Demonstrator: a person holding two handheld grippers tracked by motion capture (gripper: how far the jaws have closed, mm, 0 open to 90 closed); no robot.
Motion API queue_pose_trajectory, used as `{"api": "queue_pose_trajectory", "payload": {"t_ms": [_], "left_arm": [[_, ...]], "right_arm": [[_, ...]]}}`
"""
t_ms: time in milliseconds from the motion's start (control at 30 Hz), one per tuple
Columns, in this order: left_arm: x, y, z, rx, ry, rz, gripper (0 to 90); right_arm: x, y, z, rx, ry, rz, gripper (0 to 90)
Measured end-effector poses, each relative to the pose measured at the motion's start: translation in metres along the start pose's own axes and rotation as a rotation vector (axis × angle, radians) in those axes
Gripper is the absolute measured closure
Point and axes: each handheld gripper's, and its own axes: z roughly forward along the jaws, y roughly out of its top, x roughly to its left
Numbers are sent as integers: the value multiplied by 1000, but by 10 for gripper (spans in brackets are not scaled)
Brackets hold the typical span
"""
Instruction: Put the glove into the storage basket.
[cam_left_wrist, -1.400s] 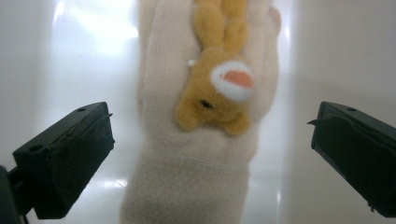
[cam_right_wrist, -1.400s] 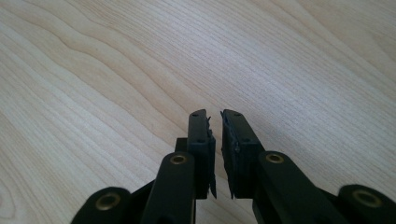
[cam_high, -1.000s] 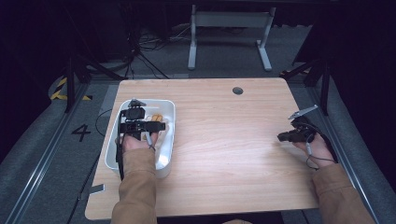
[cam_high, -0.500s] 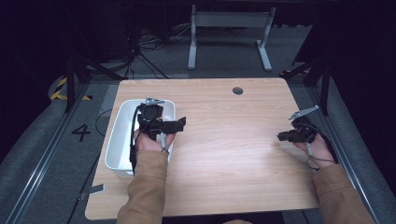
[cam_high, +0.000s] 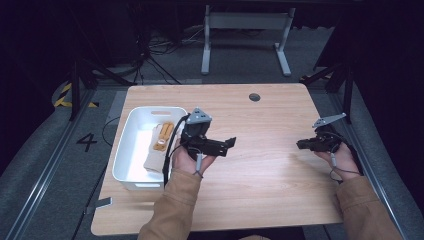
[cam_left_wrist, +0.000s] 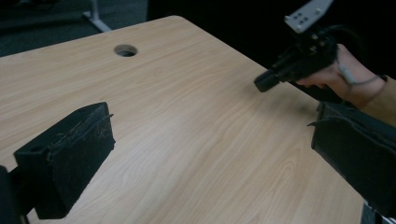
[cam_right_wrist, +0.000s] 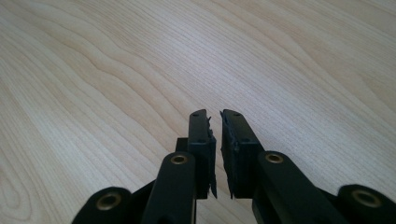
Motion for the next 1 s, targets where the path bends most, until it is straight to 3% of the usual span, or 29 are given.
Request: {"api": "queue_pose_trajectory", "payload": {"t_ms": [67, 200, 300, 467, 733, 1000], "left_arm": [[-6, -4, 5, 21, -30, 25, 0], [-9, -14, 12, 38, -36, 70, 0], [-6, -19, 15, 14, -86, 55, 0], [-9, -24, 22, 27, -107, 74, 0], [-14, -36, 46, 107, -147, 118, 0], [-11, -71, 74, 208, -153, 132, 0]], "right_arm": [[1, 0, 0, -6, 12, -2, 837], [4, 1, -1, -16, 21, -10, 841], [6, 1, 0, -16, 27, -17, 841], [8, 2, 2, -15, 32, -24, 840], [10, 2, 3, -18, 41, -32, 840], [11, 2, 4, -19, 41, -39, 840]]}}
